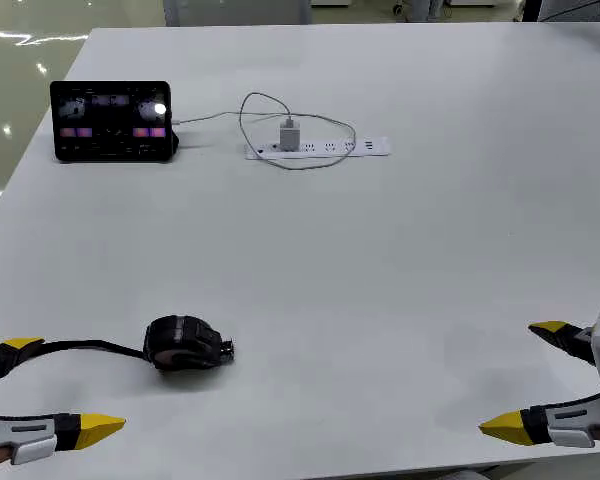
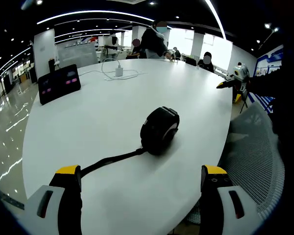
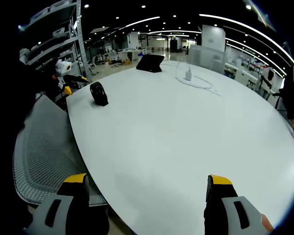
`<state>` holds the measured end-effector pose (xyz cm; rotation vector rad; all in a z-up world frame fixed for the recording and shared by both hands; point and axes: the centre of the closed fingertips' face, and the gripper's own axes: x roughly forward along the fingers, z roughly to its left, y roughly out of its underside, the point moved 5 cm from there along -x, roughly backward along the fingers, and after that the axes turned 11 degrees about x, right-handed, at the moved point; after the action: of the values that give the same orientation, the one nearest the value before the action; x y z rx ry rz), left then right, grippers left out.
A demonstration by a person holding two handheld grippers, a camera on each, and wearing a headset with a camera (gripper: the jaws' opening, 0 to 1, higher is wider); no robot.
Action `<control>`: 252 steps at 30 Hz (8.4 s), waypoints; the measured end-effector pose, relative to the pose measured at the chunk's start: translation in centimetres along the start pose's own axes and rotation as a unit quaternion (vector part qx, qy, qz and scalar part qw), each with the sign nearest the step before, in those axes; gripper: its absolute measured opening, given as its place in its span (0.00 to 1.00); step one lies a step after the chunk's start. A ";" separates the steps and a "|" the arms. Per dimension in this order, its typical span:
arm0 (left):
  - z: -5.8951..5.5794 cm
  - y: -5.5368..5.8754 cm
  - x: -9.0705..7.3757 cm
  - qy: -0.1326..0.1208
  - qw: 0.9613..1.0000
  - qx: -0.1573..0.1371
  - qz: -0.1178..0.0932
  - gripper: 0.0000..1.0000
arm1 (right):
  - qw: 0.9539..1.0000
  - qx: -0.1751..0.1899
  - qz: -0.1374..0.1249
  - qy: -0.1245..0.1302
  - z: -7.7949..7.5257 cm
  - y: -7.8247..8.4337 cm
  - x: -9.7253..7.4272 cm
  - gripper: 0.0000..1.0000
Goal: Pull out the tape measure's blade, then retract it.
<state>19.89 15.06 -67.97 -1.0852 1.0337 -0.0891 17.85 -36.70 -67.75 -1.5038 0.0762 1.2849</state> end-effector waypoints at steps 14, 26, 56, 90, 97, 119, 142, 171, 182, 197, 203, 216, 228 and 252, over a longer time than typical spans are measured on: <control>0.6 -0.4 0.0 0.000 1.000 0.007 -0.004 0.99 | 1.000 0.006 0.004 0.001 0.0 0.5 -0.1 0.99; 1.2 -0.1 0.1 -0.004 0.999 0.028 0.023 0.97 | 1.000 -0.013 0.000 -0.006 -0.2 -0.2 0.1 0.99; 0.2 -2.8 2.1 0.076 0.989 0.119 0.037 0.99 | 0.997 -0.061 -0.002 -0.054 1.1 -5.1 4.1 0.99; -0.7 -6.0 8.0 0.157 0.947 0.257 0.110 0.94 | 0.978 -0.159 0.007 -0.135 5.1 -9.3 11.0 0.99; -1.4 -6.4 9.2 0.171 0.940 0.270 0.116 0.95 | 0.975 -0.167 0.017 -0.143 6.3 -9.5 13.0 0.99; -2.6 -7.5 11.2 0.196 0.930 0.287 0.120 0.87 | 0.960 -0.206 0.032 -0.187 10.8 -12.6 18.3 0.99; -3.2 -6.8 12.5 0.205 0.906 0.331 0.164 0.36 | 0.948 -0.226 0.045 -0.218 14.5 -14.9 22.1 0.99; -3.3 -6.7 12.6 0.204 0.908 0.331 0.157 0.35 | 0.932 -0.282 0.057 -0.223 16.2 -14.4 25.7 0.29; -3.3 -6.6 12.5 0.200 0.911 0.328 0.152 0.35 | 0.928 -0.293 0.062 -0.221 16.9 -14.1 26.7 0.12; -3.3 -6.5 12.6 0.203 0.909 0.331 0.153 0.35 | 0.931 -0.286 0.056 -0.219 16.8 -13.9 26.6 0.10; -3.2 -6.5 12.6 0.205 0.910 0.327 0.154 0.35 | 0.932 -0.278 0.061 -0.225 16.2 -13.8 26.3 0.10; -3.2 -6.5 12.7 0.203 0.911 0.325 0.153 0.35 | 0.933 -0.276 0.067 -0.219 15.4 -13.5 25.6 0.10; -3.2 -6.5 12.7 0.202 0.912 0.325 0.149 0.35 | 0.935 -0.272 0.069 -0.216 14.8 -13.2 25.1 0.10; -3.2 -6.6 12.7 0.201 0.911 0.327 0.149 0.35 | 0.940 -0.263 0.072 -0.205 13.1 -12.3 23.8 0.10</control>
<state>27.22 2.90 -71.42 -0.2906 1.3943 -0.3965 26.84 -9.02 -74.39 -1.6533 -0.4708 1.8119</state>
